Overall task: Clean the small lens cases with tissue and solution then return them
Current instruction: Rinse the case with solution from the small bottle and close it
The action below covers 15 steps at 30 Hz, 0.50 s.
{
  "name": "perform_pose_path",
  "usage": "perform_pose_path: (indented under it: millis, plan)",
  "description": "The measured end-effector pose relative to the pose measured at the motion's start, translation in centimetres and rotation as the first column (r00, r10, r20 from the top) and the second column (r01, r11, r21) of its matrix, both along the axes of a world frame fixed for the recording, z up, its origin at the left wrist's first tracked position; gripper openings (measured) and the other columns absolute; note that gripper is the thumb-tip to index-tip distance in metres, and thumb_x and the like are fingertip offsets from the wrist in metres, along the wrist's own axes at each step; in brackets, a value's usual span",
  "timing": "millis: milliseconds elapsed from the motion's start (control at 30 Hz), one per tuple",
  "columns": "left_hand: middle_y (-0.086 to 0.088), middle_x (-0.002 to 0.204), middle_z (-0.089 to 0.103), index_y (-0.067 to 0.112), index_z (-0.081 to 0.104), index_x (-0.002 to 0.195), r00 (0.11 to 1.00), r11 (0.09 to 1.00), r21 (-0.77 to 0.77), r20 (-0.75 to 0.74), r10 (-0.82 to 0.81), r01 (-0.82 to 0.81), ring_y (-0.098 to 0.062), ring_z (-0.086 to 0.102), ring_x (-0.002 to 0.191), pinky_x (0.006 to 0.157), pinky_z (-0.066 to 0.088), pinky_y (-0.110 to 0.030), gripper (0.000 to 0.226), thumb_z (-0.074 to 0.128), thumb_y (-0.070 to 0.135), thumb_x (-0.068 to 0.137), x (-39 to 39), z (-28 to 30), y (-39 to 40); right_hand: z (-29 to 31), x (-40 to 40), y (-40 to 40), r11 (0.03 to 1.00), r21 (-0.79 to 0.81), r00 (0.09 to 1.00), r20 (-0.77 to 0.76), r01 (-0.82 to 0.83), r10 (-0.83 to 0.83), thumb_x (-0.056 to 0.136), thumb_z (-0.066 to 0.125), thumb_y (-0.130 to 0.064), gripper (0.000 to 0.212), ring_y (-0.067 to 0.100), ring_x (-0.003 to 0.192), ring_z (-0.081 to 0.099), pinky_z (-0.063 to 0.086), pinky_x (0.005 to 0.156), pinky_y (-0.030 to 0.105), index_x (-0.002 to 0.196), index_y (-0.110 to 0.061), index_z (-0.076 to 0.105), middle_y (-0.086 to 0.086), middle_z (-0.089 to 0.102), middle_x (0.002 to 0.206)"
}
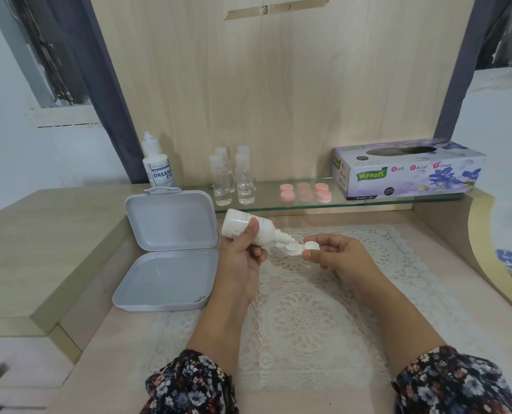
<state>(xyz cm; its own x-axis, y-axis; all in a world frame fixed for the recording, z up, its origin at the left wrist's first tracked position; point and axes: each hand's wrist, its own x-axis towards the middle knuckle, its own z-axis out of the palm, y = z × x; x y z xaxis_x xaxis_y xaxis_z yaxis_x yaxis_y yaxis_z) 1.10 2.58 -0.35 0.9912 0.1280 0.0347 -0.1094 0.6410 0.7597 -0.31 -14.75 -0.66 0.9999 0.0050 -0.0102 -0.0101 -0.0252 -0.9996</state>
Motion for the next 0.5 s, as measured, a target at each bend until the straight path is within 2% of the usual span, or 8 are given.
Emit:
perform_pose_path:
  millis: [167, 333, 500]
  plan:
    - [0.0, 0.069, 0.064, 0.014, 0.055, 0.091, 1.0, 1.0, 0.005, -0.007, 0.01, -0.01, -0.007, 0.038, 0.045, 0.043, 0.032, -0.02, 0.026, 0.07, 0.02, 0.07, -0.05, 0.09, -0.06, -0.07, 0.01, 0.02, 1.0, 0.006, 1.0, 0.001, -0.001, 0.001, 0.075, 0.078, -0.006, 0.023, -0.003, 0.049, 0.053, 0.039, 0.05, 0.008, 0.097, -0.01, 0.073, -0.002, 0.068, 0.069]
    - [0.002, 0.065, 0.064, 0.015, 0.056, 0.086, 0.999, 1.0, -0.002, -0.02, 0.027, -0.027, -0.007, 0.037, 0.046, 0.044, 0.03, -0.021, 0.011, 0.066, 0.013, 0.081, -0.03, 0.12, -0.04, -0.12, 0.07, -0.01, 1.0, 0.002, 1.0, -0.001, -0.006, 0.006, 0.075, 0.078, -0.007, 0.023, -0.002, 0.052, 0.055, 0.041, 0.058, 0.014, 0.097, -0.012, 0.073, -0.002, 0.07, 0.072]
    - [0.002, 0.065, 0.064, 0.014, 0.056, 0.088, 0.999, 1.0, -0.002, -0.02, 0.029, -0.029, -0.007, 0.037, 0.044, 0.043, 0.031, -0.02, 0.021, 0.069, 0.017, 0.072, -0.04, 0.16, -0.08, -0.19, 0.19, 0.04, 1.0, -0.009, 1.0, 0.003, -0.001, 0.001, 0.075, 0.078, -0.007, 0.023, -0.002, 0.053, 0.055, 0.041, 0.059, 0.014, 0.097, -0.012, 0.073, -0.002, 0.07, 0.071]
